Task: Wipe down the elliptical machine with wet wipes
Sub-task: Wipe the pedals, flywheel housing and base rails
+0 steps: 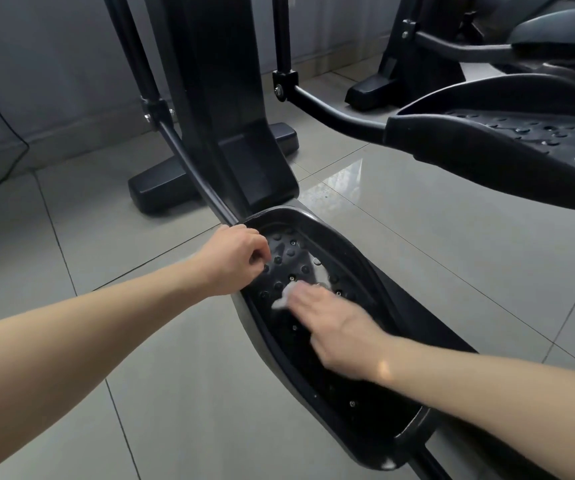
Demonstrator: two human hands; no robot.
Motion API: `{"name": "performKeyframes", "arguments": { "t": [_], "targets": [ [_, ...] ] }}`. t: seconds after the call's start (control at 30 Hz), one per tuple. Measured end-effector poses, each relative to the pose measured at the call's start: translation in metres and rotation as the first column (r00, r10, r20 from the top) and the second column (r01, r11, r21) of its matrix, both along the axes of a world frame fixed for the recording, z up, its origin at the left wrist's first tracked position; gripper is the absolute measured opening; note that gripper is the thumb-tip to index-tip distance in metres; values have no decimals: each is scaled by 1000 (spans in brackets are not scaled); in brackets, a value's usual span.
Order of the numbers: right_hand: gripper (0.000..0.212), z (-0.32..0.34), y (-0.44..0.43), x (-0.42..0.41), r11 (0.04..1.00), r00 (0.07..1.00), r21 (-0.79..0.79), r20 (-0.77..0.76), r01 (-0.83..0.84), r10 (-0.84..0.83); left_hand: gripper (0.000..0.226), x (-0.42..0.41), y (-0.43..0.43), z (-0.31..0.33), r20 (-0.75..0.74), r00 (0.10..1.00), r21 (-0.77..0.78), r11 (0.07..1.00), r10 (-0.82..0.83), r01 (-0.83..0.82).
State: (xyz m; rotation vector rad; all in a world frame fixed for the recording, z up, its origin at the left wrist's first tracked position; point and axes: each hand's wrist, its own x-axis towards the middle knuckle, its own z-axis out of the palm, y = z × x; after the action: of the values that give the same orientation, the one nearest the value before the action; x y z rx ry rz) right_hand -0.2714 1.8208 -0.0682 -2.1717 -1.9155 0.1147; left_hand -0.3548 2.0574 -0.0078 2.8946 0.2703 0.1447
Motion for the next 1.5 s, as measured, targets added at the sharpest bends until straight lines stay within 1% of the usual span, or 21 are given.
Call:
{"name": "performKeyframes", "arguments": {
  "t": [0.07,0.13,0.2,0.3,0.37,0.43,0.53,0.6,0.63,0.7,0.77,0.83,0.87,0.93,1.0,1.03,1.13,1.23,1.3,1.4,1.5],
  "targets": [
    [71,5,4,23,978,978,-39,-32,206,-207,14,1,-3,1,-1,1000,6,1000,-8,8],
    [68,9,7,24,963,963,-64,-40,264,-266,15,2,-6,1,12,1000,13,1000,-15,15],
    [69,11,3,2,988,986,-13,-63,153,-154,14,3,-9,0,14,999,16,999,-29,29],
    [68,4,-12,-33,995,994,17,50,-100,99,11,3,-12,-3,19,998,4,998,-55,55],
    [67,1,-21,-32,992,989,-11,83,-125,125,12,4,-14,-4,2,998,-5,998,-64,64],
    [70,-6,-26,-15,1000,994,1,112,-5,5,12,5,-17,-3,-23,997,-7,997,-71,71],
    [68,-10,-34,12,965,959,-8,116,262,-259,13,5,-21,-3,-48,995,-14,996,-87,86],
    [67,-4,-32,10,941,937,-25,108,336,-332,13,4,-24,-3,-62,994,-5,996,-94,93],
    [69,0,-31,-1,947,946,-27,68,319,-317,13,5,-25,-2,-67,993,1,995,-98,98],
    [73,6,-33,-30,986,986,2,28,167,-167,13,5,-28,-1,-71,992,11,994,-105,106],
    [66,7,-41,-57,999,998,9,44,-38,37,14,5,-30,-1,-69,991,26,992,-118,120],
    [66,2,-46,-46,991,989,-30,72,-129,131,15,4,-30,0,-70,989,25,991,-128,130],
    [67,1,-45,-34,991,981,-32,139,-129,133,14,4,-31,0,-65,990,24,991,-128,130],
    [70,5,-39,-5,998,981,-67,193,8,5,14,5,-32,1,-74,988,23,990,-134,136],
    [70,10,-37,15,985,985,-108,126,134,-120,15,5,-36,2,-91,984,19,988,-152,155],
    [68,12,-38,19,984,988,-114,87,135,-126,16,5,-38,1,-94,983,19,987,-159,162],
    [65,6,-63,-4,998,999,-58,48,8,-6,15,7,-42,-1,-113,978,13,984,-173,175],
    [63,1,-99,-31,986,988,-70,13,-154,155,16,10,-45,-2,-116,976,7,982,-185,187],
    [62,-2,-106,-32,983,983,-45,-48,-180,178,17,10,-46,-2,-119,973,13,979,-199,202],
    [66,-2,-80,-24,978,983,-102,21,-181,184,16,9,-45,-4,-136,969,18,977,-206,211],
    [70,-6,-43,-16,985,991,-125,39,-123,128,14,10,-43,-5,-108,970,9,975,-219,221]
  ]
}}
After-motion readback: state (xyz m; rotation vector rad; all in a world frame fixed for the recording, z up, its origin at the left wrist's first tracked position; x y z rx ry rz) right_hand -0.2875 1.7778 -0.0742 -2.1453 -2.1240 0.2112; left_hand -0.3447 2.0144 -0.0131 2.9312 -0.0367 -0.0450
